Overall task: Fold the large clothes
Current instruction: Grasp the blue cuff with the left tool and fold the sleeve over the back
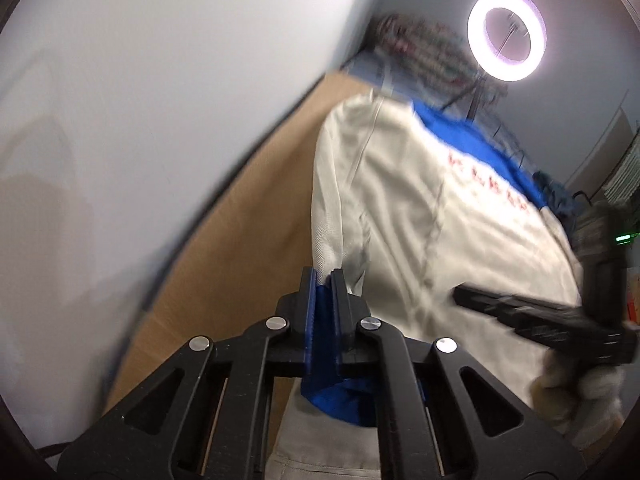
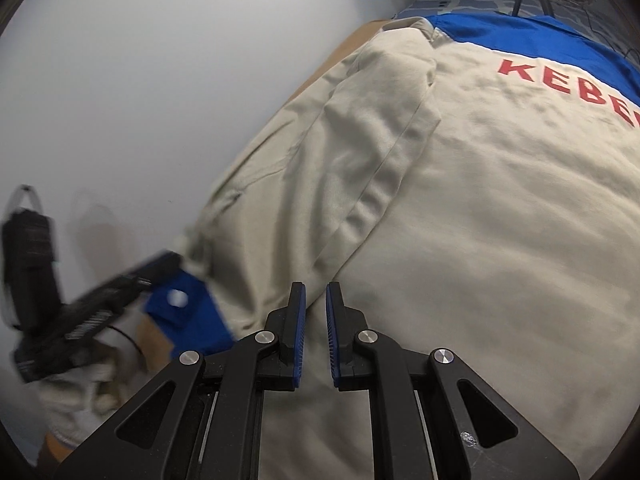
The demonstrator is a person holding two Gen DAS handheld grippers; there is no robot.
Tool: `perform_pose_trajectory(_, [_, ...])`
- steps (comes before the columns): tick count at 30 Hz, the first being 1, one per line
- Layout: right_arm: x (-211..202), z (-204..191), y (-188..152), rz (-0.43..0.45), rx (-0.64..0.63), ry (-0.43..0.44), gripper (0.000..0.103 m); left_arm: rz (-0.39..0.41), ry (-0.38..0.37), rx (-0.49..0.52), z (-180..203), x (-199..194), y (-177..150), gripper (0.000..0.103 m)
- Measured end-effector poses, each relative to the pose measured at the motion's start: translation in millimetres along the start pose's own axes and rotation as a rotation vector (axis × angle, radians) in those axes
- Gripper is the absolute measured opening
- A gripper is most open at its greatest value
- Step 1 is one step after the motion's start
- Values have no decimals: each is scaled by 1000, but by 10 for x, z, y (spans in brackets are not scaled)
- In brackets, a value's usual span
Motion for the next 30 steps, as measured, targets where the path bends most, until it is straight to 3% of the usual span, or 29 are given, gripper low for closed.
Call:
perform_pose_trajectory(8, [453,-172,155,-27,135,87,9,136,-52,4,165,-408,335,4])
perform_pose_trajectory(12, [745,-334,149,-75,143,109,9,134,-58,8,163,-410,346,3])
perform_pose_trajectory(16, [536,-287,316,-60,91,91,10,137,-82,35,282,-421,345,3])
perform_pose_trajectory(17, [461,-243,393,-42,92,86,13,138,-89,44,312,-451,324,3])
perform_pose_trajectory(19, [227,-69,651,19,130,79,48,134,-102,64,372,-469,297,3])
perform_pose_trajectory(21, [24,89,904,85,186,72,63,131,-103,91,413,-486,277,3])
perform_pose_trajectory(26, [-238,135,1417,150,228,104,63,104,-128,145,578,-486,132,3])
perform_pose_trajectory(30, [-90,-115,1614,119,209,113,63,75,-132,215,757,-455,-27,3])
Point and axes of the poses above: each gripper's, at about its wrist camera, not at the fingertips, and x roughly the way its jaws point, z to its right, y to its top, the point moved 10 cm from there along x, roughly the way its jaws point, and after that the axes turned 9 degrees about -y, right-handed, at the moved point
